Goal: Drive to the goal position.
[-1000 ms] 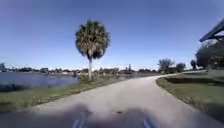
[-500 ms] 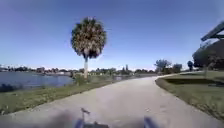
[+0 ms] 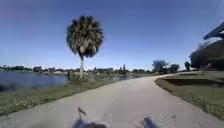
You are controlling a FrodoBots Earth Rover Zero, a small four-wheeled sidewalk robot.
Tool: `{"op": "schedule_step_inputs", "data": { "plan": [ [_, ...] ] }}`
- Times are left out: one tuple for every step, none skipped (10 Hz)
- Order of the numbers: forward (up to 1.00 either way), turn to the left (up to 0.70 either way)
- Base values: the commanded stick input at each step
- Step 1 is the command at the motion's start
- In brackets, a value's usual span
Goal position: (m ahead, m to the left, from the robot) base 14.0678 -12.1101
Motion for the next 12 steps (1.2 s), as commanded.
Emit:
{"op": "schedule_step_inputs", "data": {
  "plan": [
    [0.85, 0.0],
    [0.85, 0.0],
    [0.85, 0.0],
    [0.85, 0.0],
    [0.85, 0.0],
    [0.85, 0.0],
    [0.85, 0.0],
    [0.85, 0.0],
    [0.85, 0.0],
    [0.85, 0.0],
    [0.85, 0.0],
    [0.85, 0.0]
  ]
}}
